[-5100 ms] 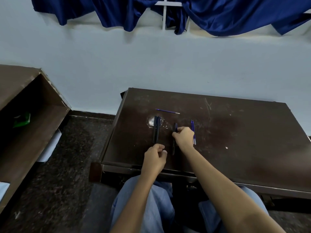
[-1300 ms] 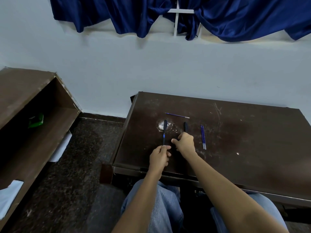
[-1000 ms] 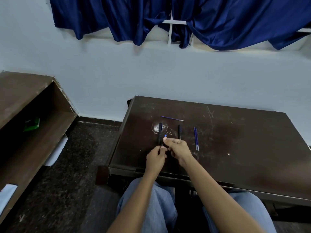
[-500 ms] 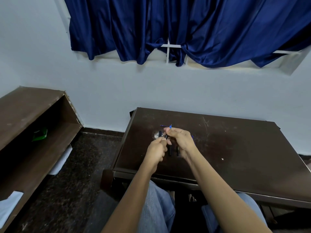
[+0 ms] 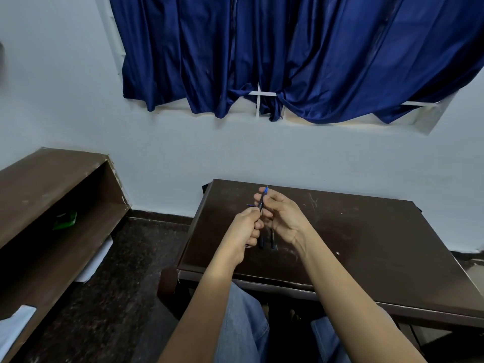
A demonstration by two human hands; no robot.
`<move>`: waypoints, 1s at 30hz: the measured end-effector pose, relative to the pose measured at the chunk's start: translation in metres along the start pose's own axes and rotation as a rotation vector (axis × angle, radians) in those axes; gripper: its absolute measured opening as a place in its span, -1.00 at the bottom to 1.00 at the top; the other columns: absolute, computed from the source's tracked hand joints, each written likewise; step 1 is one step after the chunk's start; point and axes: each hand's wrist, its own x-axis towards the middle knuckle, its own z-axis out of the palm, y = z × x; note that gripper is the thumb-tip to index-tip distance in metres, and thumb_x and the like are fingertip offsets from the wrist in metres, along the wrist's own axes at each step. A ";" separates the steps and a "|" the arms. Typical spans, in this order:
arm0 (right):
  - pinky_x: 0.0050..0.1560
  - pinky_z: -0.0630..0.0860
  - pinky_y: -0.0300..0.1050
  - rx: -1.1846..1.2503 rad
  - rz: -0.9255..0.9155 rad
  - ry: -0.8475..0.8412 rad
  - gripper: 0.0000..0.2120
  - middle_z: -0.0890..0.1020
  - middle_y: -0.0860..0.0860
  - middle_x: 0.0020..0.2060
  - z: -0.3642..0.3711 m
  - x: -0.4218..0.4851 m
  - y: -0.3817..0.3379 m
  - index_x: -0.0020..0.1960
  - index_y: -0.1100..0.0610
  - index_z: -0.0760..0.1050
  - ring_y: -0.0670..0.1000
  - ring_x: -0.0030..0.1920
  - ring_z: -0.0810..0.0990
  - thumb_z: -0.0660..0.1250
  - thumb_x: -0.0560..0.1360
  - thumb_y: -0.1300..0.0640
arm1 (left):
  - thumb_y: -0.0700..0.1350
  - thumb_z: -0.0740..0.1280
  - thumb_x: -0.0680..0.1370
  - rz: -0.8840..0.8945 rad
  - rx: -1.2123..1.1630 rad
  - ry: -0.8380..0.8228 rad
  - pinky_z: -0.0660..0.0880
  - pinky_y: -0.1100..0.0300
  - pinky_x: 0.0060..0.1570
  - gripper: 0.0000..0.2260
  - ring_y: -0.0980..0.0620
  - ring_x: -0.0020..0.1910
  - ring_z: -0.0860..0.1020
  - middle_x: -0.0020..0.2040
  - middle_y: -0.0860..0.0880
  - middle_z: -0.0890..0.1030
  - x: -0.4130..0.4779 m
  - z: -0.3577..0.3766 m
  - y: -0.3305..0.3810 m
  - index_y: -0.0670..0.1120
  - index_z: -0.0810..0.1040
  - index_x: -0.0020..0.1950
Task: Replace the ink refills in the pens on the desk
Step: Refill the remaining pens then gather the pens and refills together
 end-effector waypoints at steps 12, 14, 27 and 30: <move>-0.08 0.55 -0.04 0.000 -0.023 -0.024 -0.77 0.69 0.07 -0.04 0.008 -0.021 -0.009 0.09 0.17 0.55 -0.02 -0.07 0.66 0.12 0.61 0.28 | -0.11 0.11 0.59 0.060 0.029 -0.003 0.12 0.37 -0.66 -0.75 0.22 -0.58 0.19 -0.49 0.13 0.35 -0.018 0.007 0.006 0.01 0.55 -0.17; -0.21 0.56 -0.07 -0.007 -0.020 -0.018 -0.87 0.65 0.09 -0.15 0.011 -0.024 -0.008 0.02 0.18 0.52 -0.03 -0.18 0.64 0.19 0.60 0.24 | -0.10 0.12 0.59 0.055 0.024 0.003 0.11 0.37 -0.66 -0.77 0.22 -0.58 0.19 -0.50 0.14 0.34 -0.021 0.007 0.007 0.01 0.53 -0.16; -0.38 0.48 -0.18 -0.022 -0.021 -0.046 -0.80 0.46 0.04 -0.25 0.011 -0.020 -0.007 0.16 0.17 0.54 -0.14 -0.48 0.36 0.20 0.59 0.26 | -0.10 0.11 0.59 0.042 0.028 -0.004 0.12 0.37 -0.66 -0.75 0.23 -0.58 0.19 -0.51 0.14 0.35 -0.021 0.004 0.006 0.01 0.56 -0.15; -0.29 0.44 -0.15 -0.034 0.001 -0.031 -0.71 0.57 -0.01 -0.19 0.007 -0.014 -0.006 0.22 0.18 0.53 -0.14 -0.48 0.33 0.12 0.60 0.31 | -0.12 0.11 0.59 0.042 0.027 -0.006 0.13 0.37 -0.67 -0.75 0.23 -0.59 0.19 -0.52 0.15 0.35 -0.017 0.002 0.005 -0.01 0.57 -0.12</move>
